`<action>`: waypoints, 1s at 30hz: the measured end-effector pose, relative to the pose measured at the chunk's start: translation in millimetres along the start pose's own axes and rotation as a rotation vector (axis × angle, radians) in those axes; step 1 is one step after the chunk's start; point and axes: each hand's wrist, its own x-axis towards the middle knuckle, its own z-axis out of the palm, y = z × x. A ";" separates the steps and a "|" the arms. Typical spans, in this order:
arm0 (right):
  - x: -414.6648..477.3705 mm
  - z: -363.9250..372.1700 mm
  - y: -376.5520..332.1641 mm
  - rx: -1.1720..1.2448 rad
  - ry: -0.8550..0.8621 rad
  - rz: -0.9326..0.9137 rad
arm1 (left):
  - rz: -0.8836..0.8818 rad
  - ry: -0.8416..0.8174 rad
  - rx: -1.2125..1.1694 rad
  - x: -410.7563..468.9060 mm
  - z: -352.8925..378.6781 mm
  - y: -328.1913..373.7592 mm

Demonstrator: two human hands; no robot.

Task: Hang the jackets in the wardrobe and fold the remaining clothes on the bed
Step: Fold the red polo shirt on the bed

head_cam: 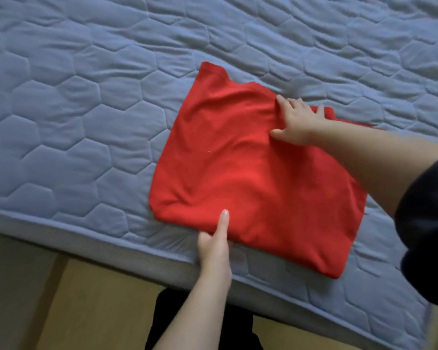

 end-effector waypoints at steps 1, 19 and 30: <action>5.4 -3.4 0.8 -0.018 0.000 -0.009 | -0.049 -0.045 -0.054 -3.3 9.5 -4.2; -93.8 -193.2 73.2 1.317 -0.017 0.128 | 0.458 -0.345 0.325 -72.5 83.5 271.2; -195.6 -129.5 98.4 1.252 0.224 0.159 | 0.604 -0.351 0.748 -86.5 99.0 291.4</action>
